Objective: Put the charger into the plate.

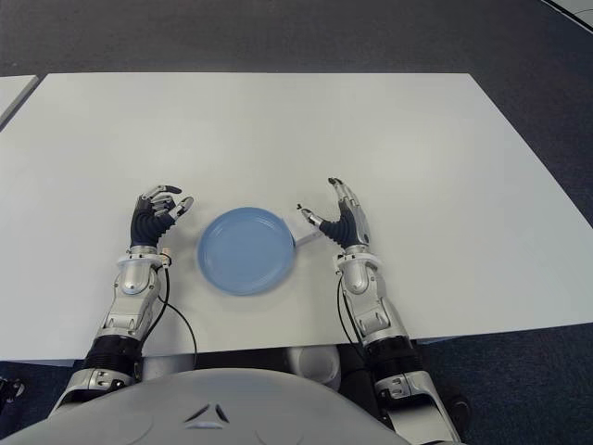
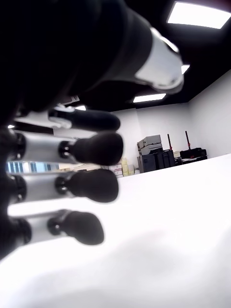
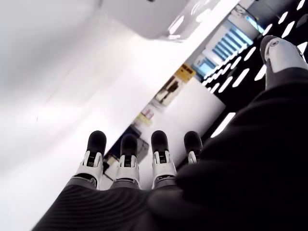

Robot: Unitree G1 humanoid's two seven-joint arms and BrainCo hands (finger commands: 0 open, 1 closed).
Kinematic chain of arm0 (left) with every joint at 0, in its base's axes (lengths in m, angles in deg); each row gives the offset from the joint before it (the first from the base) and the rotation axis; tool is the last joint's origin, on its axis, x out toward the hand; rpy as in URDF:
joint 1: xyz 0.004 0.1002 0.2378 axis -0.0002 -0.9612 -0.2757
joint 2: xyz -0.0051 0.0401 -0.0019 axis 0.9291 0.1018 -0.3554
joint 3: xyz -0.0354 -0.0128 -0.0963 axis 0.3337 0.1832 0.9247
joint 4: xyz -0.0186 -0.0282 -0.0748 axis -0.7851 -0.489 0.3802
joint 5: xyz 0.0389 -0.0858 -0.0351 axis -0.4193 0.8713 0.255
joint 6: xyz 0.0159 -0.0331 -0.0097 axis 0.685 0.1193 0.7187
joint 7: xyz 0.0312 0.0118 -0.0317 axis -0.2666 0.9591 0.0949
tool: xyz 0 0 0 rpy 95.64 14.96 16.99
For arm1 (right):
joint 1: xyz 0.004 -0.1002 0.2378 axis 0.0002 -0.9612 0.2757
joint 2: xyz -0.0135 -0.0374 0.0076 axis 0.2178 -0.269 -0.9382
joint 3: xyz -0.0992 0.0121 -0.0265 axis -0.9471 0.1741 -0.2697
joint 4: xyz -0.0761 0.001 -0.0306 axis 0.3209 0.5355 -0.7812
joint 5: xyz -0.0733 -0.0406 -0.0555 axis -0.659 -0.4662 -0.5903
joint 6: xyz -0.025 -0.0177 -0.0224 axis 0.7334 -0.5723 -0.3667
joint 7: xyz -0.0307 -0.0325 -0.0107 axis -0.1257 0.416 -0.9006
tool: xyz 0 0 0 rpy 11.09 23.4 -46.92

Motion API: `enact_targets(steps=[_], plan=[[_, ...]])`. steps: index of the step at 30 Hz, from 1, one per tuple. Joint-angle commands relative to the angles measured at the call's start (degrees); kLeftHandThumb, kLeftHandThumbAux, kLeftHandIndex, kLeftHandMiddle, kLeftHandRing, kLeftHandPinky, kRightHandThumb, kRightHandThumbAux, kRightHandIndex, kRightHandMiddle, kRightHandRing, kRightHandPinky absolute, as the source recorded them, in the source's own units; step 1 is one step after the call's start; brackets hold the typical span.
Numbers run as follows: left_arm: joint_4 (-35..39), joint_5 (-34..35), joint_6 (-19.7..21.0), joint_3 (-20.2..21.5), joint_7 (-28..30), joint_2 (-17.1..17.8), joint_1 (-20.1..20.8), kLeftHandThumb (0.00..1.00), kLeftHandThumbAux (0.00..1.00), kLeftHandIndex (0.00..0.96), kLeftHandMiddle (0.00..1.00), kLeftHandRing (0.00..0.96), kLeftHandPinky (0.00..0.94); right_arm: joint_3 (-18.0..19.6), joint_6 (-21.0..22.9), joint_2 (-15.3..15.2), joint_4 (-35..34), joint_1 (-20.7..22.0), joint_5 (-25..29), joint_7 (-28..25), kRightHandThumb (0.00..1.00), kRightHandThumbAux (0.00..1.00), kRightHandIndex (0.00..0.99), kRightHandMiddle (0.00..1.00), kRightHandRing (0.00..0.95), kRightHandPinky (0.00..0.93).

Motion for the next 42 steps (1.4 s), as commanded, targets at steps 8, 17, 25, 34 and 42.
enact_targets(steps=[8,17,25,34,42], plan=[[0.60,-0.27,1.50,0.10,0.07,-0.22,-0.97,0.705,0.721,0.437,0.775,0.760,0.756,-1.65,1.53,0.85,4.50,1.75,-0.17,-3.33,0.271,0.417,0.000,0.000,0.000,0.000],[0.84,-0.55,1.73,0.12,-0.09,-0.21,-1.13,0.706,0.721,0.438,0.777,0.761,0.754,-2.92,2.37,0.93,6.87,2.67,-2.75,-1.24,0.399,0.303,0.000,0.000,0.000,0.000],[1.22,-0.29,1.92,0.15,0.02,-0.34,-1.26,0.706,0.721,0.437,0.775,0.759,0.754,-3.84,7.78,1.17,5.60,2.45,-5.60,-1.10,0.554,0.264,0.000,0.000,0.000,0.000],[1.24,-0.32,1.70,0.10,0.01,-0.38,-1.26,0.705,0.721,0.437,0.775,0.761,0.758,-8.23,15.09,-0.53,5.93,3.74,-16.51,2.35,0.702,0.272,0.000,0.000,0.000,0.000],[0.93,-0.50,1.03,0.18,-0.28,-0.38,-1.12,0.705,0.721,0.437,0.783,0.769,0.764,-11.06,18.65,-1.56,6.27,4.55,-22.12,3.85,0.758,0.305,0.000,0.000,0.000,0.000]])
